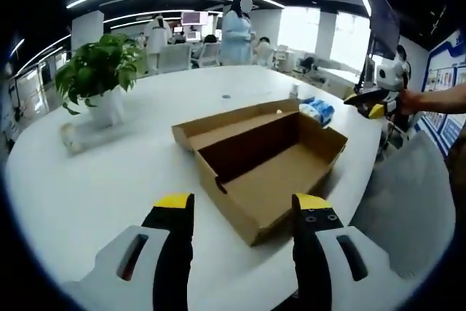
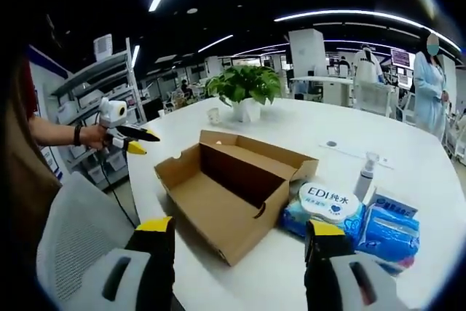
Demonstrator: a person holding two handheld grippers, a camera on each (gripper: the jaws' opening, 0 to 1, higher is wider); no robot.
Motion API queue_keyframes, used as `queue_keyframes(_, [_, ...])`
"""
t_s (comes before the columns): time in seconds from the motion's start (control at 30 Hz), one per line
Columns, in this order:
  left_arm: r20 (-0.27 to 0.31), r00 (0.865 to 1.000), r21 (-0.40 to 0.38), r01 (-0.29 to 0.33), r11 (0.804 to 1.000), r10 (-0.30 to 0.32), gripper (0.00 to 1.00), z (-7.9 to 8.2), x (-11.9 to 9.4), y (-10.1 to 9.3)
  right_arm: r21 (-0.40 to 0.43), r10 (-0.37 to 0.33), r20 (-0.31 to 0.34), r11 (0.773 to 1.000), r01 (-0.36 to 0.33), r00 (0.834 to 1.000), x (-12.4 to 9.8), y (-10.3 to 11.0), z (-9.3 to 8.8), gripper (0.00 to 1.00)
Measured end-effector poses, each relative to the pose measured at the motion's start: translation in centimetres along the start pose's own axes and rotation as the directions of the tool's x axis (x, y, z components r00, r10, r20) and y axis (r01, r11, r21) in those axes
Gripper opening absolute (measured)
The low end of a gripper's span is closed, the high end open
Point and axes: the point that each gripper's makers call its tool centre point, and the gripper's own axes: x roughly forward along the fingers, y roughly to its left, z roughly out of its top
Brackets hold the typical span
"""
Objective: Operate the shoe box by opening the lid, removing the specified soft item, and placing it in the target area until the item is outside and the box remains undamaged.
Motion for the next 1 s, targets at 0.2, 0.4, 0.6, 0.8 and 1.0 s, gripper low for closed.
queue_keyframes(0.2, [-0.003,0.999,-0.014,-0.039,0.999,0.039,0.49,0.0,0.2,0.7,0.004,0.001,0.0,1.0,-0.001,1.0,0.0,0.2,-0.1,0.71])
queue_keyframes(0.4, [-0.011,0.996,-0.048,-0.084,0.995,0.084,0.48,-0.2,1.0,0.9,0.025,-0.005,0.006,1.0,0.005,1.0,-0.1,0.3,-0.4,0.71])
queue_keyframes(0.6, [-0.028,0.989,-0.113,-0.145,0.983,0.143,0.47,-0.7,2.2,1.1,0.023,-0.005,-0.008,1.0,0.005,1.0,-0.3,0.5,-0.8,0.7])
queue_keyframes(0.8, [-0.108,0.977,-0.123,-0.197,0.973,0.184,0.42,-2.3,3.3,1.1,0.032,-0.008,-0.011,0.999,0.008,1.0,-0.6,0.7,-1.4,0.7])
queue_keyframes(1.0, [-0.162,0.963,-0.165,-0.24,0.957,0.214,0.34,-3.4,4.2,1.0,0.047,-0.014,-0.019,0.999,0.015,1.0,-0.8,0.7,-2.0,0.7])
